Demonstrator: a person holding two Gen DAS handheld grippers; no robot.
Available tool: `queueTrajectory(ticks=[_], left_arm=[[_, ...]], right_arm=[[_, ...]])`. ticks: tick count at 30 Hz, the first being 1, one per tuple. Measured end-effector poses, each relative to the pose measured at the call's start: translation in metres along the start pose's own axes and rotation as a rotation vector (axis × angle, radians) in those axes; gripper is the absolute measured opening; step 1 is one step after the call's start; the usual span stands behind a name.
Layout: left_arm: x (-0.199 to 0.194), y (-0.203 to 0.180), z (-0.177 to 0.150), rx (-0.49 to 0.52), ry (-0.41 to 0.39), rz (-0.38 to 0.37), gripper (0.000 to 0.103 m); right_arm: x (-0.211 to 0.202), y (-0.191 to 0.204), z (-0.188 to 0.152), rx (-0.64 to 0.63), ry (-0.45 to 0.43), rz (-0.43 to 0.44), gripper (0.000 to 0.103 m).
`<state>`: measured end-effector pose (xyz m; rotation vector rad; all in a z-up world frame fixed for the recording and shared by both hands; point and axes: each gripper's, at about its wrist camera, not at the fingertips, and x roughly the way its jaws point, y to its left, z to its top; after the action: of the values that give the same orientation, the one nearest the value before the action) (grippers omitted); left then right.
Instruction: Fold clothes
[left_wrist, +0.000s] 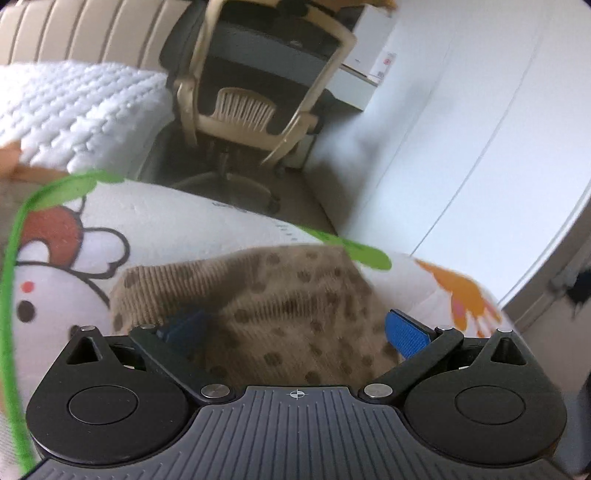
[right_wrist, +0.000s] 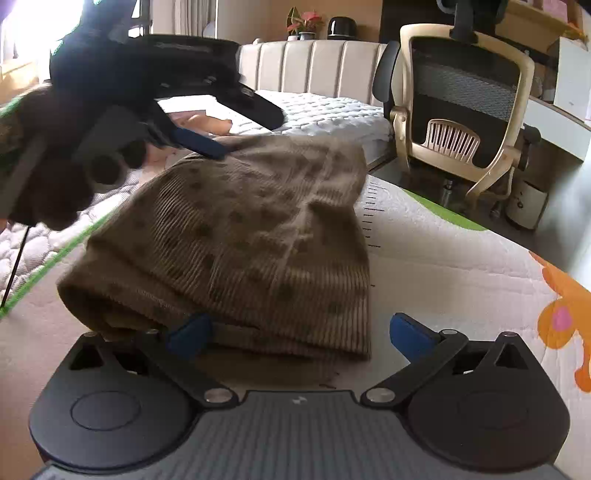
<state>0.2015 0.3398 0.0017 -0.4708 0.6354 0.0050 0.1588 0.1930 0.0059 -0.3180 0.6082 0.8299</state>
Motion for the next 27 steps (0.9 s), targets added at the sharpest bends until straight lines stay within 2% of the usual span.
queueTrajectory(ticks=[2,3,5,8,14,18,23,27], left_arm=[[-0.018,-0.006,-0.002,-0.024,-0.031,0.044,0.103],[-0.033,-0.015,-0.009,-0.009,-0.061,0.092,0.103],[-0.061,-0.034,-0.033,0.035,-0.13,0.202,0.103],[-0.101,-0.06,-0.083,0.048,-0.214,0.331,0.103],[-0.109,-0.085,-0.158,0.042,-0.166,0.367,0.103],[-0.113,-0.102,-0.207,0.039,-0.132,0.388,0.103],[-0.107,-0.108,-0.215,0.092,-0.092,0.427,0.103],[-0.105,-0.109,-0.219,0.11,-0.081,0.446,0.103]], right_arm=[[-0.009,0.005,-0.002,0.001,-0.021,0.006,0.103],[-0.013,0.007,-0.003,0.005,-0.029,0.007,0.103],[-0.024,0.012,-0.006,0.016,-0.048,0.011,0.103],[-0.039,0.008,-0.013,0.029,-0.054,0.008,0.103],[-0.067,0.008,-0.045,0.022,-0.021,-0.041,0.103],[-0.078,0.001,-0.068,0.059,-0.045,-0.14,0.103],[-0.079,-0.007,-0.071,0.085,-0.018,-0.199,0.103],[-0.074,-0.005,-0.071,0.067,0.003,-0.206,0.103]])
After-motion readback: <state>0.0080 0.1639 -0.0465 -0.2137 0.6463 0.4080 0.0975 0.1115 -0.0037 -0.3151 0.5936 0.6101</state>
